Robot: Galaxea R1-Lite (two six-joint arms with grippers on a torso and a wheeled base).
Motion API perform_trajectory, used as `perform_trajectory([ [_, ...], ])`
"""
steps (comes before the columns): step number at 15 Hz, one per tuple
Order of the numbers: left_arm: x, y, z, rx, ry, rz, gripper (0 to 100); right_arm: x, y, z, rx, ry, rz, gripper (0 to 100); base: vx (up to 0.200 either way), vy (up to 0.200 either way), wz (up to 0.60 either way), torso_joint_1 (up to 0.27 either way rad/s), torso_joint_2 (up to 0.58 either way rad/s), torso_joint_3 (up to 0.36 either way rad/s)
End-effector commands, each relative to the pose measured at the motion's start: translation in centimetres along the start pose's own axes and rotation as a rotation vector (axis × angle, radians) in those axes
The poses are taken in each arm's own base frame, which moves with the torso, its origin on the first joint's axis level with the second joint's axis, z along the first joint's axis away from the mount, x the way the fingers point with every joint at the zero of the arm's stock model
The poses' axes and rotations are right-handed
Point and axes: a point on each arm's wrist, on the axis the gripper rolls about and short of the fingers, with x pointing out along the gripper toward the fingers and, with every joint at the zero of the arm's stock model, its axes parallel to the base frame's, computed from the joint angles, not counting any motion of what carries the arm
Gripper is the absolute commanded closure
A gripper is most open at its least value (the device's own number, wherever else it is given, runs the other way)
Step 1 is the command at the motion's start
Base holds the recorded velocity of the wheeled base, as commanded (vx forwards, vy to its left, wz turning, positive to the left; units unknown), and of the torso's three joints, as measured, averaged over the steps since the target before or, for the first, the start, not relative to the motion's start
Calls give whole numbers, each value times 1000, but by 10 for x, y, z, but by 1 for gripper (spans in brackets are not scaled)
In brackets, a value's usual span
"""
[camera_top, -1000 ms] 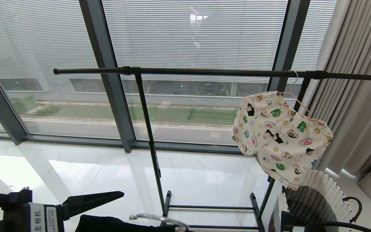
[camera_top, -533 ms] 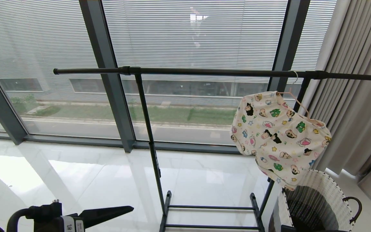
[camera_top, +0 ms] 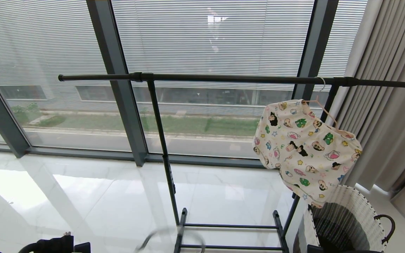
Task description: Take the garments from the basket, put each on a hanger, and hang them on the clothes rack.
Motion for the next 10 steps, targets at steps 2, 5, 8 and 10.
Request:
perform_trajectory([
  [2,0,0,0,0,4,-1,100,0,0,-1,-1,9,-8,0,0,0,0,0,0,0],
  [5,-1,0,-1,0,4,7,100,0,-1,-1,-1,13,-29,0,0,0,0,0,0,0],
  [8,-6,0,-5,-1,-6,23,100,-1,-2,-4,1,28,-64,0,0,0,0,0,0,0],
  [10,-12,3,-3,16,-31,60,100,-1,-1,-5,-2,33,-58,0,0,0,0,0,0,0],
])
